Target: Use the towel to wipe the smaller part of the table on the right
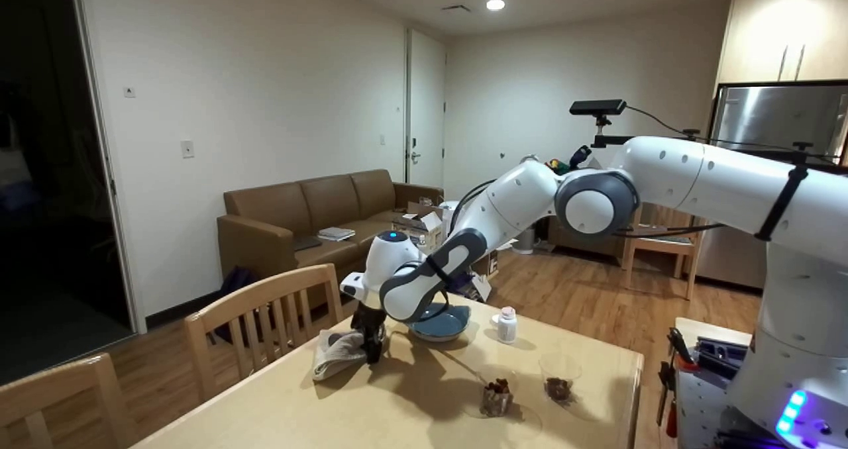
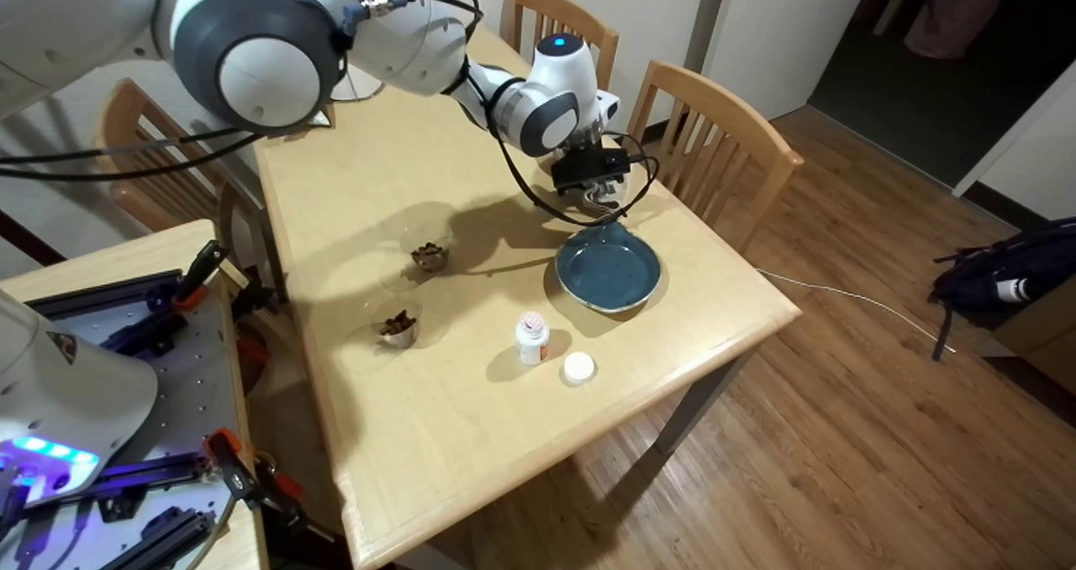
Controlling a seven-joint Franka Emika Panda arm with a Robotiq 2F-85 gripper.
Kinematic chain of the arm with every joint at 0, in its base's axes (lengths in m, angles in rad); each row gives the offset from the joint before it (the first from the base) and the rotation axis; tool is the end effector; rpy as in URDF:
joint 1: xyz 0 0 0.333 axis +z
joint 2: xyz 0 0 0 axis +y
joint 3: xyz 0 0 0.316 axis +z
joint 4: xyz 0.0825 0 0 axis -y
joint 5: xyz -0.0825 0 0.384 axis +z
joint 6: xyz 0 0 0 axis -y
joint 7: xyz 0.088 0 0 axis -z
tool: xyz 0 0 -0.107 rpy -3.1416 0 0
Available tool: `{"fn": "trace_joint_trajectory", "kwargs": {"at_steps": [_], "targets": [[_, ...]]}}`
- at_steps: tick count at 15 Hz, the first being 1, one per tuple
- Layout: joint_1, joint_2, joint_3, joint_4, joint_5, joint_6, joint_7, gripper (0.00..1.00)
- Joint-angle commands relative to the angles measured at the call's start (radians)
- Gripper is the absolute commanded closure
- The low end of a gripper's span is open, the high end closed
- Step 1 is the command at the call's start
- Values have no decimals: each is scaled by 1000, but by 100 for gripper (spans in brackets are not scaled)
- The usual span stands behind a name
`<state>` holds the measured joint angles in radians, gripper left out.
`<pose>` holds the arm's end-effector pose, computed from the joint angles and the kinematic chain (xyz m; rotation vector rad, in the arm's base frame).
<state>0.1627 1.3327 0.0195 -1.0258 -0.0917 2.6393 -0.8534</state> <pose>0.7580 0.1361 0.0350 2.5543 1.5523 0.3801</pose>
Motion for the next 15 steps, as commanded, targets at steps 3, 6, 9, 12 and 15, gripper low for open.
{"fn": "trace_joint_trajectory", "kwargs": {"at_steps": [3, 6, 9, 12, 15], "targets": [[-21, -177, 47, -238, 24, -187, -15, 98], [-28, -252, 76, -339, 35, -276, -15, 98], [-63, -323, 132, -441, 13, -318, 5, 98], [-93, -394, 172, -544, 28, -330, 9, 98], [-119, -450, 213, -612, 42, -338, 3, 98]]}}
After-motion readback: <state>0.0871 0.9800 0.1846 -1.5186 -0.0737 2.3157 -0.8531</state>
